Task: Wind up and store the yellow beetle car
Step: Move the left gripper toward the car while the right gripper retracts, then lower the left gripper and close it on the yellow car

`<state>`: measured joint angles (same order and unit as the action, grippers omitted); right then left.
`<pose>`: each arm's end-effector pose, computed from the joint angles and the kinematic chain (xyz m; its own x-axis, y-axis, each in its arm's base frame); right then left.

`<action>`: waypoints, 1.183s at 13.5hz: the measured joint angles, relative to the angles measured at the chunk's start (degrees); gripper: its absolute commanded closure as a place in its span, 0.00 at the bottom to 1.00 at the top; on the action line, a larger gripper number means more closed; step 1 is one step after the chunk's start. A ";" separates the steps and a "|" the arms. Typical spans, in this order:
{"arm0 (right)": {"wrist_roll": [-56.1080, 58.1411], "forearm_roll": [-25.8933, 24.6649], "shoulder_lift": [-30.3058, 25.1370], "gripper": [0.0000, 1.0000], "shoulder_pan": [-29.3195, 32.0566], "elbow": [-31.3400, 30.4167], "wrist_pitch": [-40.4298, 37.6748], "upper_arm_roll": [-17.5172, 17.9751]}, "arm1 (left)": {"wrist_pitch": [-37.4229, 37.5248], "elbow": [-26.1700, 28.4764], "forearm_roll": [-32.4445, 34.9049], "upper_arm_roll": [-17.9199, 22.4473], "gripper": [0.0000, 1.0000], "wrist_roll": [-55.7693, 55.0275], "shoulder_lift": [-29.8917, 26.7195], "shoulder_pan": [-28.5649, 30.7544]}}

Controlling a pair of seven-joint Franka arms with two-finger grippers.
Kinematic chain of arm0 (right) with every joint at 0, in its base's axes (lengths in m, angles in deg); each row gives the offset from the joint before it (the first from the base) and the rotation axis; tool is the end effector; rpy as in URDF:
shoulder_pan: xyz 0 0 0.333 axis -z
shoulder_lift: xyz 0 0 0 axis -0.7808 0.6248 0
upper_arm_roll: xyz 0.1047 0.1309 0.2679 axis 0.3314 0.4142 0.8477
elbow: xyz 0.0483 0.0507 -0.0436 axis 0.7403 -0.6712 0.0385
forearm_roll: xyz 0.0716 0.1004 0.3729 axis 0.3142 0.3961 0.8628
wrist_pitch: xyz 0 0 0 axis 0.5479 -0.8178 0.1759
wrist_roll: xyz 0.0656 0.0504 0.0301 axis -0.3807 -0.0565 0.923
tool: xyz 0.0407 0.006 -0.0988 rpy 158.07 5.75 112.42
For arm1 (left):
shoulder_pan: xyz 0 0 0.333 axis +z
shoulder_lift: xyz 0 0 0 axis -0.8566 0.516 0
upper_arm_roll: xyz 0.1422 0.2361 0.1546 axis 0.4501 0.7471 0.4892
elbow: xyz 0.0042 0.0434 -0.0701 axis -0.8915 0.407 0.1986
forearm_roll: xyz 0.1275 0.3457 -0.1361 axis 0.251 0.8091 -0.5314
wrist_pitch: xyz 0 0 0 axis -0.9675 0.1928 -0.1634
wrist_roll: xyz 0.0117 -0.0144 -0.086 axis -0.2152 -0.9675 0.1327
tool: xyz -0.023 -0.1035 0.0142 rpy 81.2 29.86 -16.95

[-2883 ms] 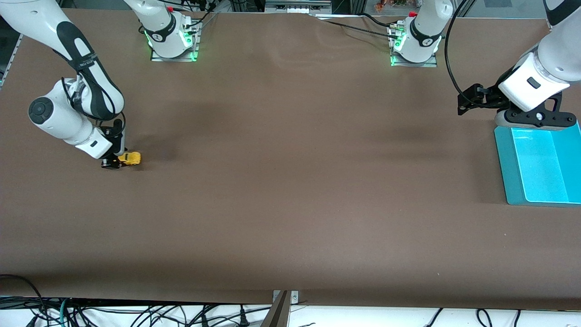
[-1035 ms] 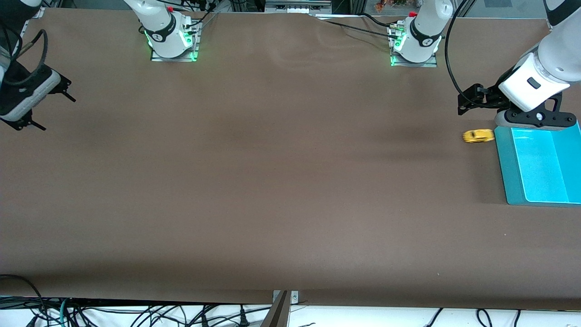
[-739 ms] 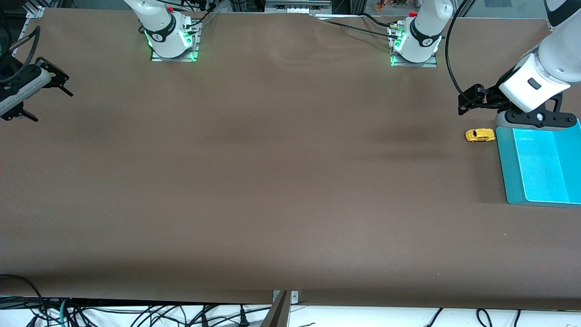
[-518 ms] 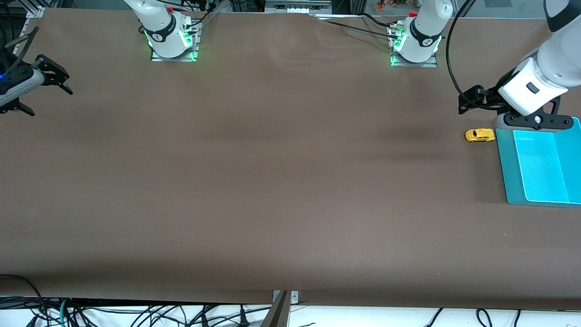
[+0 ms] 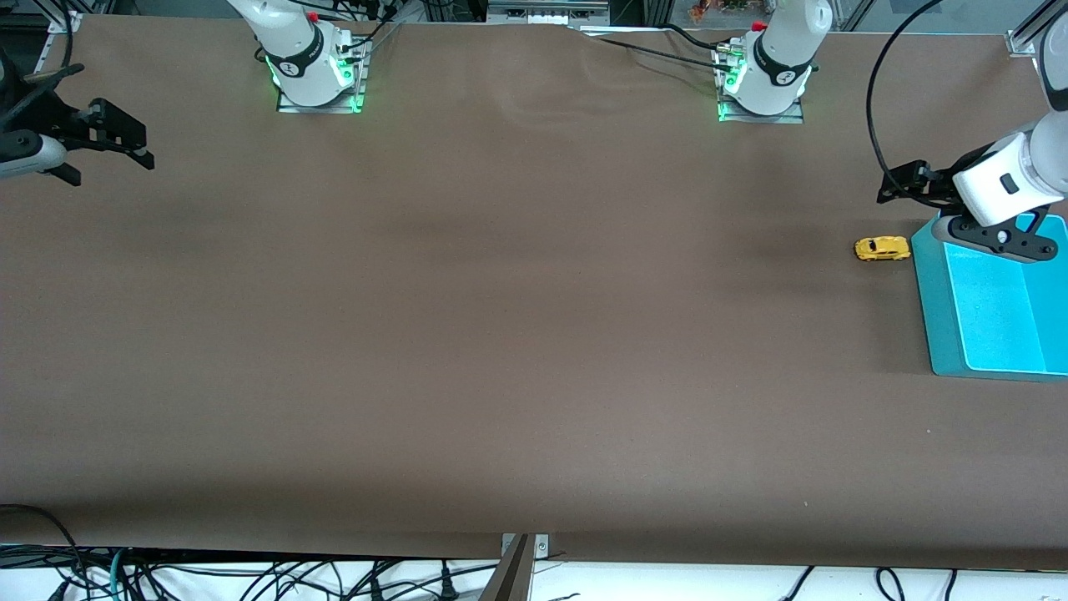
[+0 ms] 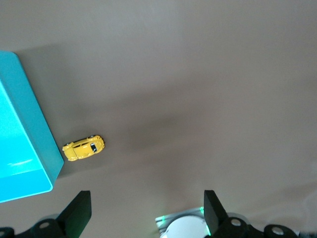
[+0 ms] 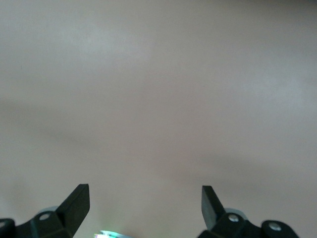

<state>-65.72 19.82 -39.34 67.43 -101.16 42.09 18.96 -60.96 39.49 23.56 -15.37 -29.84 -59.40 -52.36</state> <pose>0.5161 0.0035 0.6140 0.9827 0.1845 -0.0133 0.1839 -0.9822 -0.0379 0.5322 0.0386 0.5084 0.9178 -0.2829 -0.2787 -0.2572 -0.9582 0.1255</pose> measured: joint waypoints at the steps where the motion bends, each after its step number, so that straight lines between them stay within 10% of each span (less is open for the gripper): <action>1: -2.61 0.03 0.00 0.00 -0.61 0.00 0.00 0.04 | -0.05 2.42 0.00 0.20 0.00 2.93 -0.50 1.21; 9: -6.13 0.04 0.02 0.00 -1.32 0.00 -0.11 0.14 | -19.42 23.50 0.86 14.07 0.00 35.16 -1.60 4.68; 16: -6.17 -0.13 0.03 0.00 -1.30 0.00 -0.16 0.11 | -38.52 29.46 7.42 14.01 0.00 63.19 5.23 4.89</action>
<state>-71.89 19.69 -39.31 66.13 -101.15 41.93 19.06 -99.47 68.95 30.98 -1.36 33.36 -54.17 -47.48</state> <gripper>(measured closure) 0.000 0.000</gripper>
